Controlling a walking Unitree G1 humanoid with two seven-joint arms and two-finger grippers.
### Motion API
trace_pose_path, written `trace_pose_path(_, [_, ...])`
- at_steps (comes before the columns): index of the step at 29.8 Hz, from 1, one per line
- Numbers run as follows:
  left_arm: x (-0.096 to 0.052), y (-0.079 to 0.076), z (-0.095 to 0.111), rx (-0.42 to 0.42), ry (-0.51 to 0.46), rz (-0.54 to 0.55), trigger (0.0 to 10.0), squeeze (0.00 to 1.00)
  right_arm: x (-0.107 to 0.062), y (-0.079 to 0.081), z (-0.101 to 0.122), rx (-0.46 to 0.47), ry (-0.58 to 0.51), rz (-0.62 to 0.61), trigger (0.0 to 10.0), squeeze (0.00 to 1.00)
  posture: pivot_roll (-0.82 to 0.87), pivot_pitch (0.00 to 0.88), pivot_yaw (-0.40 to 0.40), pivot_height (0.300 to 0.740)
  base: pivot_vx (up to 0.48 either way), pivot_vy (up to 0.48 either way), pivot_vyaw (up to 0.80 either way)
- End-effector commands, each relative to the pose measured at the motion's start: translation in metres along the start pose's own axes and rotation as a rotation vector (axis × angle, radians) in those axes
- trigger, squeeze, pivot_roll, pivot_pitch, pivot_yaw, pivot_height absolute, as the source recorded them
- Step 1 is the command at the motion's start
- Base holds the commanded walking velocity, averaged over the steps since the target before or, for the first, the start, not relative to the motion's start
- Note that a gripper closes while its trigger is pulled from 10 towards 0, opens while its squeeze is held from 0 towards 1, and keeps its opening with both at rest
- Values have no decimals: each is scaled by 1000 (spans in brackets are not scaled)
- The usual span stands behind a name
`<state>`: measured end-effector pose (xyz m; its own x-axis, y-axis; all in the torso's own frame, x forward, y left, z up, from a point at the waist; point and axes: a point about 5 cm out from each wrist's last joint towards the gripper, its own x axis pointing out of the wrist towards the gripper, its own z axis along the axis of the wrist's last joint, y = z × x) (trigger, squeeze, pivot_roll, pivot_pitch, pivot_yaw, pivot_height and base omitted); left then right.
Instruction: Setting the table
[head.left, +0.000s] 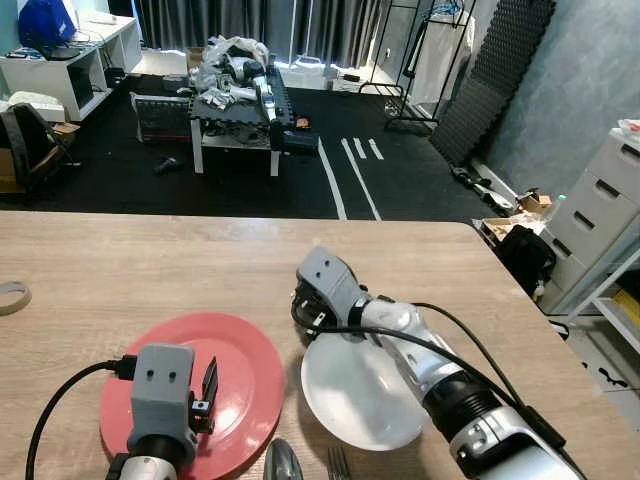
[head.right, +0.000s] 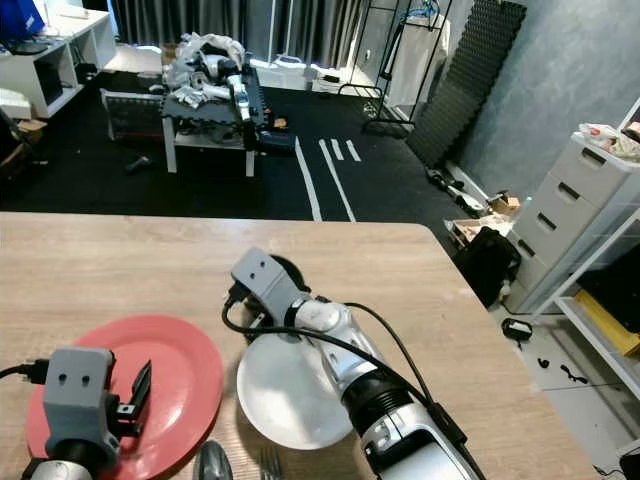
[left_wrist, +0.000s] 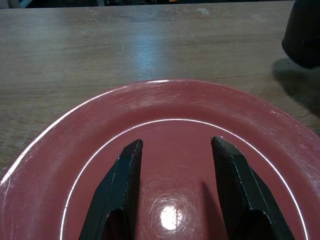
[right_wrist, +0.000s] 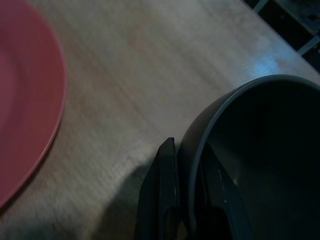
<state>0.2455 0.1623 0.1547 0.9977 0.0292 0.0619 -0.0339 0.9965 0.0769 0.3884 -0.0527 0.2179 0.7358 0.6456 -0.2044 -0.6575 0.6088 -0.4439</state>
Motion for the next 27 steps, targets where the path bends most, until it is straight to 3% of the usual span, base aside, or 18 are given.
trace_pose_path(1, [-2,0,-1,11,7,-1,10000,0,0,-3,2,30,-27,-10,0,0,139,139,-52,740,0,0,0])
trace_pose_path(4, [-1,-1,-1,10,6,-2,10000,0,-2,-5,4,60,-51,-19,0,0,138,136,-51,740,0,0,0])
trace_pose_path(7, [-1,-2,0,9,3,-2,10000,0,-11,-20,22,246,-207,-109,0,0,143,131,-49,740,0,0,0])
trace_pose_path(8, [0,-1,1,9,2,-1,10000,0,-16,-26,28,309,-273,-149,4588,0,144,131,-47,740,0,0,0])
trace_pose_path(10, [0,-1,1,9,1,0,10000,0,-19,-30,31,343,-312,-173,4588,0,144,131,-47,740,0,0,0])
trace_pose_path(11, [0,0,1,9,-1,3,10000,0,-26,-35,34,383,-368,-215,10000,0,144,130,-41,740,0,0,0])
trace_pose_path(15, [2,1,4,-5,-7,4,10000,0,-52,-35,32,418,-483,-334,10000,0,133,129,-22,740,0,0,0])
trace_pose_path(18, [5,-2,6,-13,-12,-20,10000,0,-75,-21,19,474,-536,-456,10000,0,121,128,-1,740,0,0,0])
trace_pose_path(19, [5,-2,6,-13,-12,-20,10000,0,-75,-21,19,474,-536,-456,10000,0,121,128,-1,740,0,0,0])
trace_pose_path(20, [7,-4,7,-17,-15,-33,10000,0,-87,-14,11,507,-556,-536,10000,0,112,127,9,740,0,0,0])
trace_pose_path(27, [12,-6,9,-28,-16,-60,10000,0,-106,-3,-13,634,-536,-711,10000,0,87,121,43,740,0,0,0])
